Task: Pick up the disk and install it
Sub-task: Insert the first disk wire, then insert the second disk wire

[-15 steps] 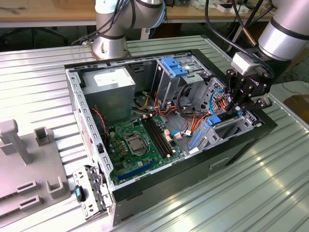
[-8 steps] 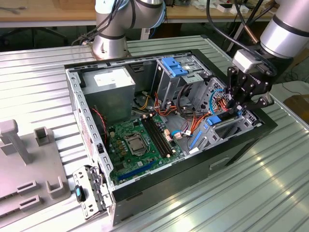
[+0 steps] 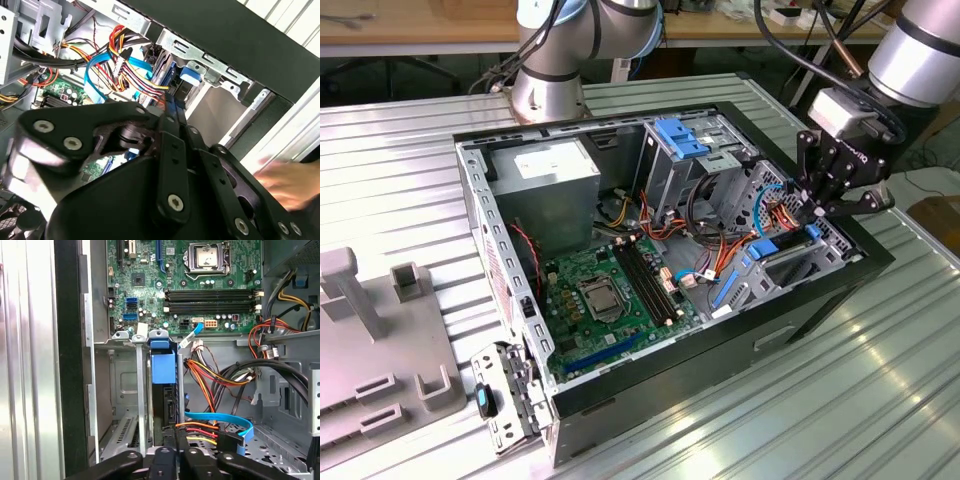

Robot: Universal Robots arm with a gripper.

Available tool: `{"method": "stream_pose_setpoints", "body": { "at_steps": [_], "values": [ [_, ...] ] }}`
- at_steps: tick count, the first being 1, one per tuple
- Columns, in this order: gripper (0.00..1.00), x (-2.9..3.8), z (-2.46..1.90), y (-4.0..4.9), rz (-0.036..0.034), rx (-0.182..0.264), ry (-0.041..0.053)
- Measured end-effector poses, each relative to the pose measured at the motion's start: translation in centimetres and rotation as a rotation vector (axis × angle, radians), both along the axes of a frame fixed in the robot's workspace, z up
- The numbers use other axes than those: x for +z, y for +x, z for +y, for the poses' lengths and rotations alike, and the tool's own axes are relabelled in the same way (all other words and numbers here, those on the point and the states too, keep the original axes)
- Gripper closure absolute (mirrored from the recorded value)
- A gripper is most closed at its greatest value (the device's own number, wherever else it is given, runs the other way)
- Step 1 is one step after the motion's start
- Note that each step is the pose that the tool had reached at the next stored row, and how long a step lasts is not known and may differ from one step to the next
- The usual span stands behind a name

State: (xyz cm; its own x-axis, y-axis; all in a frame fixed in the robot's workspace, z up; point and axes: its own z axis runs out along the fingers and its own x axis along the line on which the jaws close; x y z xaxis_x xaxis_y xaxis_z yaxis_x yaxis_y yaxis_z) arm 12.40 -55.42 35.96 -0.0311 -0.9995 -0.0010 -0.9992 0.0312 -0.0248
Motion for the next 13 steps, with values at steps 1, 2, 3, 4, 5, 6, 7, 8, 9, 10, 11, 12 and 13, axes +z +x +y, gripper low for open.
{"method": "stream_pose_setpoints", "body": {
  "at_steps": [1, 2, 3, 4, 5, 6, 7, 8, 9, 10, 11, 12, 13],
  "values": [
    [0.85, 0.0, 0.0, 0.0, 0.0, 0.0, -0.0001],
    [0.89, 0.01, 0.0, 0.0, 0.0, 0.0, -0.0001],
    [0.89, 0.01, 0.0, 0.0, 0.0, 0.0, -0.0001],
    [0.89, 0.01, 0.0, 0.0, -0.0001, 0.0, -0.0001],
    [0.89, 0.01, 0.0, 0.0, -0.0001, 0.0, -0.0002],
    [0.89, 0.01, 0.0, 0.0, -0.0001, 0.0, -0.0001],
    [0.89, 0.01, 0.0, 0.0, -0.0001, 0.0, -0.0001],
    [0.89, 0.01, 0.0, 0.0, -0.0001, 0.0, -0.0001],
    [0.89, 0.01, 0.0, 0.0, -0.0002, 0.0, -0.0001],
    [0.89, 0.01, 0.0, 0.0, -0.0002, 0.0, -0.0002],
    [0.89, 0.0, 0.0, 0.0, -0.0002, 0.0, -0.0001],
    [0.89, 0.01, 0.0, 0.0, -0.0002, 0.0, -0.0001],
    [0.89, 0.01, 0.0, 0.0, -0.0002, 0.0, -0.0001]
  ]
}}
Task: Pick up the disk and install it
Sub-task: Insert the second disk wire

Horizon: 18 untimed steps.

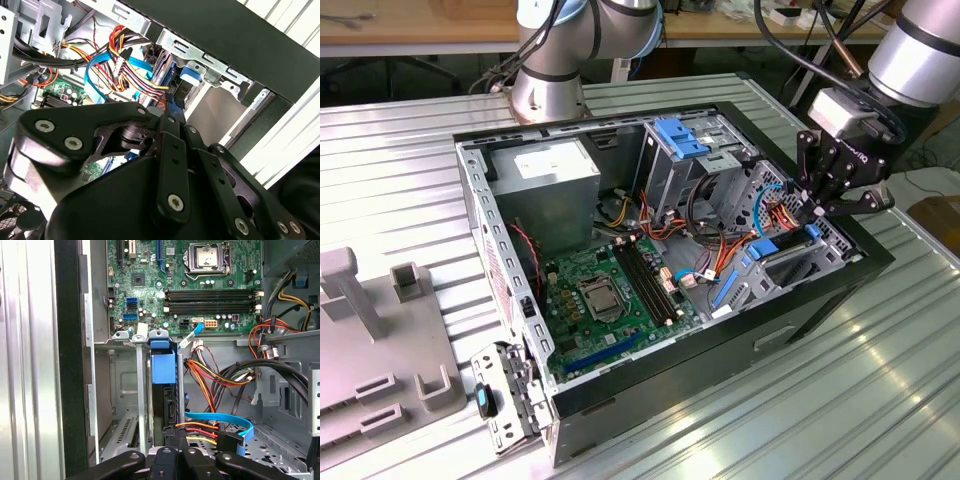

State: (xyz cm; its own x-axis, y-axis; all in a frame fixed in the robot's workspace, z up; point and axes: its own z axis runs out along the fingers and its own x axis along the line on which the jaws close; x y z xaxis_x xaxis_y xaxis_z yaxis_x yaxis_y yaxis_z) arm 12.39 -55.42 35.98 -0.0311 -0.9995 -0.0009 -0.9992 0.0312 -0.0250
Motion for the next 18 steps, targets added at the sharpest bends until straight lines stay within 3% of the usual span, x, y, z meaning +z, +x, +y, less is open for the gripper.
{"method": "stream_pose_setpoints", "body": {
  "at_steps": [3, 10, 17, 18],
  "values": [
    [0.89, 0.4, 0.0, 0.0, 0.0, 0.0, -0.0002],
    [0.89, 3.22, 0.04, 0.0, 0.0, 0.0, -0.0002],
    [0.89, 3.93, 0.08, -0.24, 0.0, 0.0, 0.0002],
    [0.89, 3.94, 0.3, -0.25, 0.0, 0.0, -0.0002]
  ]
}}
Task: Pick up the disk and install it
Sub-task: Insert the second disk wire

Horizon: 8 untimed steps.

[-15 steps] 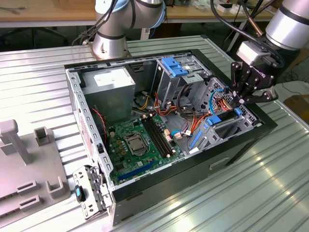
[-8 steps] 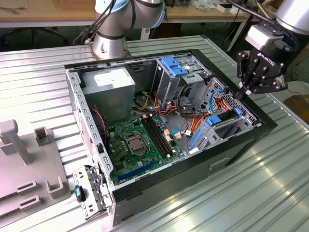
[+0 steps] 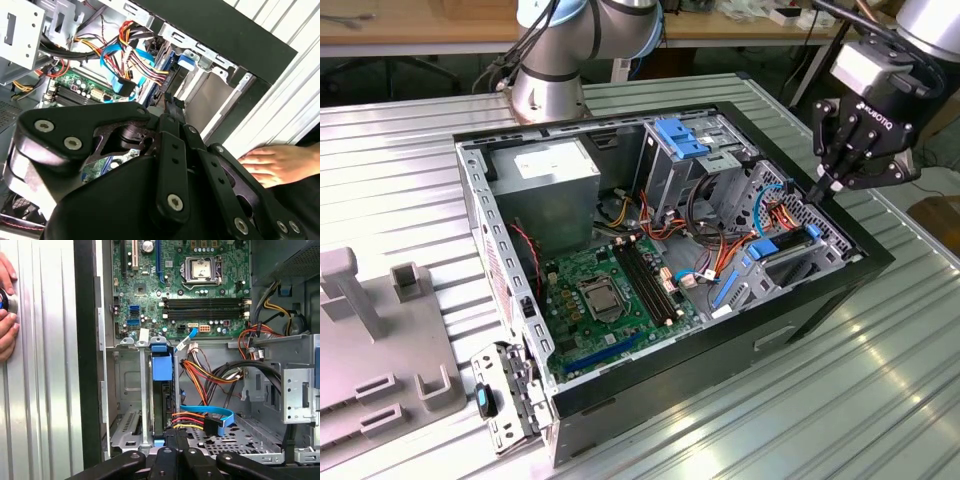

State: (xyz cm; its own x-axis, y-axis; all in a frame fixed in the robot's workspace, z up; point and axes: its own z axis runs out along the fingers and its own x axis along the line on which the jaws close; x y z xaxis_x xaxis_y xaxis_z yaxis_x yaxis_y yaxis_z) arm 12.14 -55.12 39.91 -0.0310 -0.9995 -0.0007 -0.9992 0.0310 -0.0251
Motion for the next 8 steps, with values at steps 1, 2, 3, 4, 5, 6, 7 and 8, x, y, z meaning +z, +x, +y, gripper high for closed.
{"method": "stream_pose_setpoints", "body": {
  "at_steps": [1, 2, 3, 4, 5, 6, 7, 8],
  "values": [
    [0.89, 0.01, 0.38, -0.07, 0.0, 0.0, -0.0011],
    [0.89, 0.0, 0.5, -0.19, 0.0, 0.0, -0.0011],
    [0.89, 0.01, 0.72, -0.35, 0.0, 0.0, -0.0011],
    [0.89, 0.01, 0.9, -0.45, 0.0, 0.0, -0.0014],
    [0.89, 0.0, 1.24, -0.46, 0.0, 0.0, -0.0029],
    [0.89, 0.0, 1.71, -0.47, 0.0001, 0.0, -0.0068],
    [0.89, 0.02, 2.07, -0.48, 0.0001, 0.0, -0.0091],
    [0.89, -0.01, 2.85, -0.49, 0.0, 0.0, -0.0122]
  ]
}}
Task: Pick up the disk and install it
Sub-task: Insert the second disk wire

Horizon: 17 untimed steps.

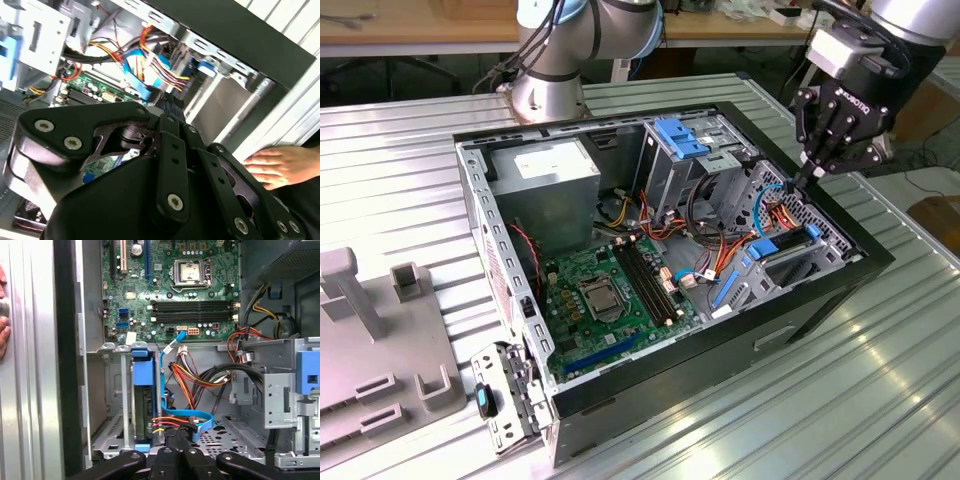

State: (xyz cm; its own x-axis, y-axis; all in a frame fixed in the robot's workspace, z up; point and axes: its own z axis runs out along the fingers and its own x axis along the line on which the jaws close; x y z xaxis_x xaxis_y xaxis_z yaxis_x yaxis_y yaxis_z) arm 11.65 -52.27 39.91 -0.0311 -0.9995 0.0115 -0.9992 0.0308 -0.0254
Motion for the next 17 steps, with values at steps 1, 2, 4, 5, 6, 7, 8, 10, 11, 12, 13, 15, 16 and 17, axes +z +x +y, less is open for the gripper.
{"method": "stream_pose_setpoints", "body": {
  "at_steps": [1, 2, 4, 5, 6, 7, 8, 10, 11, 12, 13, 15, 16, 17],
  "values": [
    [0.89, 0.0, 0.37, 0.0, 0.0, 0.0, -0.0006],
    [0.89, 0.01, 0.52, -0.01, 0.0, 0.0, -0.0016],
    [0.89, 0.01, 0.53, -0.01, 0.0, 0.0, -0.0023],
    [0.89, 0.01, 0.55, -0.01, 0.0, 0.0, -0.0025],
    [0.89, 0.01, 0.64, -0.01, 0.0, 0.0, -0.0025],
    [0.89, 0.01, 0.7, -0.01, 0.0, 0.0, -0.0026],
    [0.89, 0.01, 0.8, -0.01, 0.0, 0.0, -0.0025],
    [0.89, 0.01, 1.04, -0.01, 0.0, 0.0, -0.0025],
    [0.83, 0.01, 1.15, -0.01, 0.0, 0.0, -0.0025],
    [0.83, 0.01, 1.37, -0.01, 0.0, 0.0, -0.0025],
    [0.76, 0.0, 1.56, -0.01, 0.0, 0.0, -0.0027],
    [0.75, -0.06, 1.66, -0.01, 0.0, 0.0, -0.012],
    [0.68, -0.12, 1.66, -0.01, 0.0, 0.0, -0.0257],
    [0.68, -0.27, 1.66, -0.01, -0.0001, 0.0, -0.0345]
  ]
}}
